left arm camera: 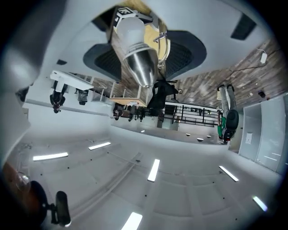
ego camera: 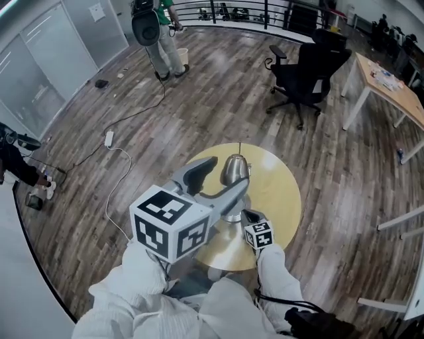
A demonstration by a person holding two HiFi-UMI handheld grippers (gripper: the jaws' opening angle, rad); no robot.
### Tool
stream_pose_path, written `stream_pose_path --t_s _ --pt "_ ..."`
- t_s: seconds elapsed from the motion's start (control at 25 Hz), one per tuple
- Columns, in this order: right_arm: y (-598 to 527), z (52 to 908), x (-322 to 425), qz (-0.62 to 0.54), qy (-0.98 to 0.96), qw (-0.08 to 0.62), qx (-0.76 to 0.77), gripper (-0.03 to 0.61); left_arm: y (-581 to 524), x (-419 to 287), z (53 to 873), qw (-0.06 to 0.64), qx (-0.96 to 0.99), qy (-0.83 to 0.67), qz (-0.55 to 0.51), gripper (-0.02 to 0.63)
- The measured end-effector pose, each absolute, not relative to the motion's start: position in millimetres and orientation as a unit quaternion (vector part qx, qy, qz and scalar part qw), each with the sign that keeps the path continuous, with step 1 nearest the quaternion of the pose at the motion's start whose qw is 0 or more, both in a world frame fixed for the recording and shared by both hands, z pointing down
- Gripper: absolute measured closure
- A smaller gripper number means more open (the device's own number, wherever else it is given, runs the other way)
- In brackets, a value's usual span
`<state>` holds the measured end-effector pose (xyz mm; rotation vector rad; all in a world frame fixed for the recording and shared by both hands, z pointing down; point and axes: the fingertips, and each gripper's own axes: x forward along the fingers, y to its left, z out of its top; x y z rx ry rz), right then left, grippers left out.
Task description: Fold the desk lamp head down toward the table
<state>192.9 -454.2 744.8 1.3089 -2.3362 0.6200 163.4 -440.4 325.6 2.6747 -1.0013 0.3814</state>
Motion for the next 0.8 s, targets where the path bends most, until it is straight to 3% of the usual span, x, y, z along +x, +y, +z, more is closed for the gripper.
stream_pose_path --t_s 0.12,0.24,0.8 --pt "-454.3 745.0 194.1 0.222 -0.833 0.194 0.468 0.566 -446.9 168.6 331.4 0.133 0.913 -0.354 0.156 0.318" --pt "-454.3 744.0 194.4 0.221 -0.833 0.196 0.467 0.566 -444.3 171.4 331.9 0.142 0.91 -0.353 0.163 0.379" --pt "-454.0 744.8 194.0 0.211 -0.835 0.208 0.464 0.566 -395.9 168.1 357.5 0.161 0.905 -0.31 0.242 0.383"
